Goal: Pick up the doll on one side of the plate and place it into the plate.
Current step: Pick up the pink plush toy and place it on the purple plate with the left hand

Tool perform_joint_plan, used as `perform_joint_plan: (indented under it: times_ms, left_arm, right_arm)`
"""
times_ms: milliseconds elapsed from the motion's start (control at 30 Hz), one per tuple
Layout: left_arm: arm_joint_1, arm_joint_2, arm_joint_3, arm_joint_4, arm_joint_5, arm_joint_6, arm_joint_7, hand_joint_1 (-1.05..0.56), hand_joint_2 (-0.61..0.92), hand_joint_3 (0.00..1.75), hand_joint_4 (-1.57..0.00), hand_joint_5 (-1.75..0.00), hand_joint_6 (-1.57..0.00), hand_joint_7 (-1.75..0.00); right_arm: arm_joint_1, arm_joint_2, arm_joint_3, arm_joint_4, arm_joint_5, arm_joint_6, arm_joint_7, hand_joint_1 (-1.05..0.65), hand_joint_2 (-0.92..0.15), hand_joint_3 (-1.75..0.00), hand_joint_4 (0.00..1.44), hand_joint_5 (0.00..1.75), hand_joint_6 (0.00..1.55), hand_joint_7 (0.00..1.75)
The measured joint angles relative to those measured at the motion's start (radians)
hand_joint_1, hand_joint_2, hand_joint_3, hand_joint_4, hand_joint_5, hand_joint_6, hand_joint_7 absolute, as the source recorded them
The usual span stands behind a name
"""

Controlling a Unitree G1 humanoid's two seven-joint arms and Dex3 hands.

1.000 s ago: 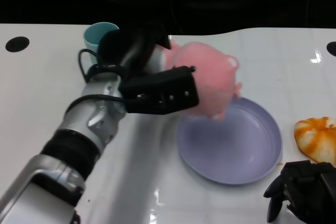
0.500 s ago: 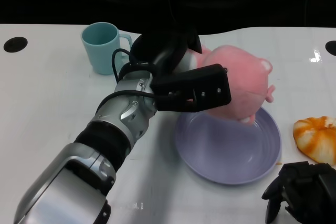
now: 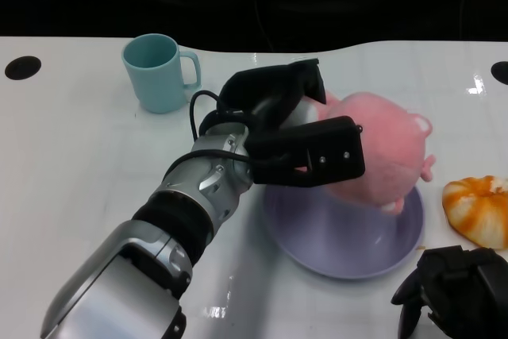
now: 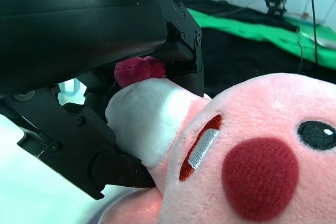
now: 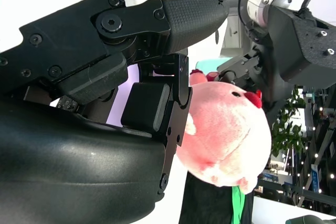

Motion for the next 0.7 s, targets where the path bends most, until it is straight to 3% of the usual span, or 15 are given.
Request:
perform_joint_plan:
  times_ms: [67,133,233,333,367,400,433,467,533,700]
  left_arm:
    - [-0.001,-0.011,0.001,0.019,0.000,-0.002,-0.001,-0.20,0.68,0.68,-0.87,-1.75,-0.63,-1.75]
    - [-0.001,-0.019,0.004,0.035,-0.002,-0.003,-0.018,-0.22,0.69,0.56,-0.81,-1.74,-0.64,-1.54]
    - [-0.006,-0.024,0.015,0.051,-0.031,-0.007,-0.082,-0.26,0.82,0.28,-0.70,-1.54,-0.83,-0.64]
    - [-0.006,-0.023,0.023,0.055,-0.043,-0.016,-0.144,-0.32,0.90,0.15,-0.59,-1.42,-0.79,-0.22]
    - [-0.006,-0.022,0.023,0.055,-0.043,-0.022,-0.159,-0.33,0.91,0.14,-0.57,-1.40,-0.77,-0.17]
    - [-0.006,-0.020,0.021,0.054,-0.043,-0.030,-0.178,-0.38,0.92,0.18,-0.45,-1.13,-0.70,-0.10]
    - [-0.007,-0.017,0.018,0.053,-0.042,-0.040,-0.203,-0.47,0.92,0.25,-0.36,-0.75,-0.58,-0.04]
    - [-0.007,-0.012,0.009,0.052,-0.039,-0.050,-0.226,-0.55,0.92,0.30,-0.32,-0.53,-0.49,-0.02]
    - [-0.007,-0.001,-0.011,0.045,-0.029,-0.061,-0.257,-0.73,0.92,0.37,-0.18,-0.28,-0.32,0.00]
    - [-0.007,0.022,-0.056,0.017,0.008,-0.064,-0.274,-0.93,0.92,0.46,-0.02,-0.14,-0.14,0.00]
  right_arm:
    - [0.000,0.000,0.000,0.000,-0.002,0.000,-0.004,-1.01,-0.88,-0.26,1.30,1.12,1.37,0.60]
    - [0.000,0.000,0.000,0.000,-0.005,0.000,-0.010,-1.01,-0.89,-0.26,1.30,1.12,1.37,0.60]
    - [0.000,-0.001,0.001,0.000,-0.005,-0.004,-0.009,-1.00,-0.89,-0.24,1.29,1.13,1.36,0.61]
    - [0.000,-0.002,0.001,0.000,-0.002,-0.009,-0.003,-1.00,-0.89,-0.23,1.29,1.14,1.37,0.61]
    - [0.000,-0.002,0.001,0.000,-0.002,-0.009,-0.002,-1.00,-0.89,-0.23,1.29,1.14,1.37,0.61]
    - [0.000,-0.002,0.001,0.000,-0.002,-0.009,-0.002,-1.00,-0.89,-0.23,1.29,1.14,1.37,0.61]
    - [0.000,-0.002,0.001,0.000,-0.002,-0.009,-0.001,-1.00,-0.90,-0.22,1.29,1.14,1.37,0.61]
    - [0.000,-0.002,0.000,0.000,-0.002,-0.010,-0.001,-1.00,-0.90,-0.22,1.29,1.14,1.37,0.61]
    - [0.000,-0.003,0.000,0.001,-0.002,-0.013,0.000,-1.00,-0.91,-0.22,1.29,1.14,1.37,0.61]
    - [0.000,-0.006,0.000,0.002,-0.002,-0.019,0.007,-1.00,-0.91,-0.20,1.28,1.14,1.37,0.61]
